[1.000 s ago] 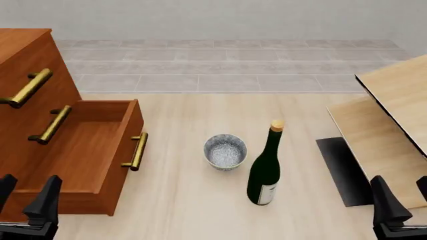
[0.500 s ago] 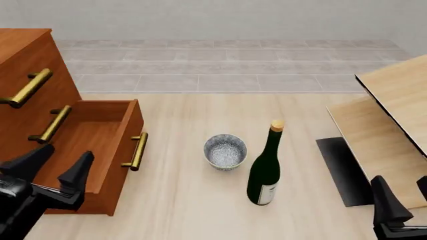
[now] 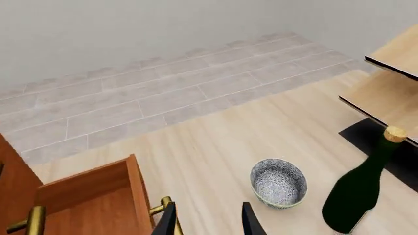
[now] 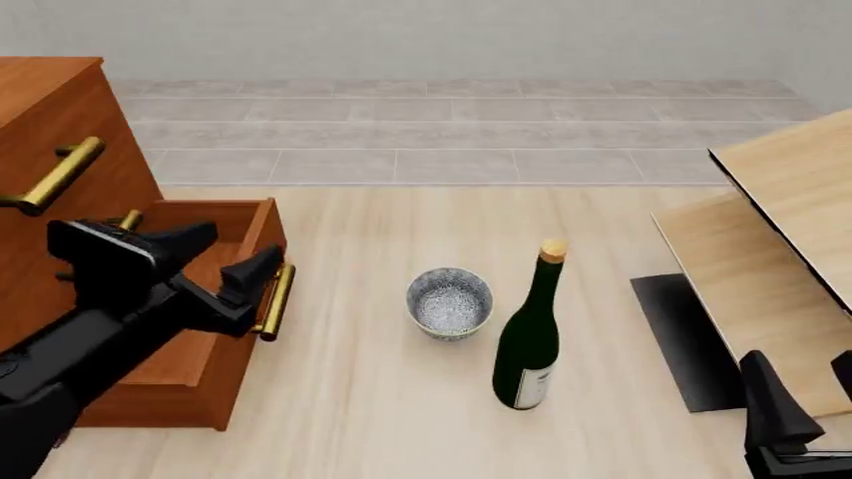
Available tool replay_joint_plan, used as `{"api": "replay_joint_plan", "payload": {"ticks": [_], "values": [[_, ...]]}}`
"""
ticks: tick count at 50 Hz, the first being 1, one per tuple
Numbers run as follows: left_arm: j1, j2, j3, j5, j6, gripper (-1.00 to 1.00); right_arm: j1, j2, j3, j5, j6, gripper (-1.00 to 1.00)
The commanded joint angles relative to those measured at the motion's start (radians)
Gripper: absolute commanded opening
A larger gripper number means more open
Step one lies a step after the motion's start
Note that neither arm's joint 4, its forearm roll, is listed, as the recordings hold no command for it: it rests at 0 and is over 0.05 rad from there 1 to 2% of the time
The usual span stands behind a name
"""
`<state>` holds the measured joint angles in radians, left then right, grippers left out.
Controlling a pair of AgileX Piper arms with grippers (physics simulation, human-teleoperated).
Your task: Put the bowl on top of the cabinet.
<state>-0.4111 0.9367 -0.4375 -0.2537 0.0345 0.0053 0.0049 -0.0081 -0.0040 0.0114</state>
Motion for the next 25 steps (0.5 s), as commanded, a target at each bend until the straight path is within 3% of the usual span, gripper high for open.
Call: {"api": "replay_joint_plan", "payload": {"ticks": [1, 25], "values": [[-0.053, 0.149, -0.151, 0.087, -0.011, 1.0, 0.001, 0.0, -0.001, 0.001, -0.006, 1.0], [-0.076, 0.47, -0.369, 0.118, -0.172, 1.0, 0.003, 0.005, 0.002, -0.004, 0.002, 1.0]]}}
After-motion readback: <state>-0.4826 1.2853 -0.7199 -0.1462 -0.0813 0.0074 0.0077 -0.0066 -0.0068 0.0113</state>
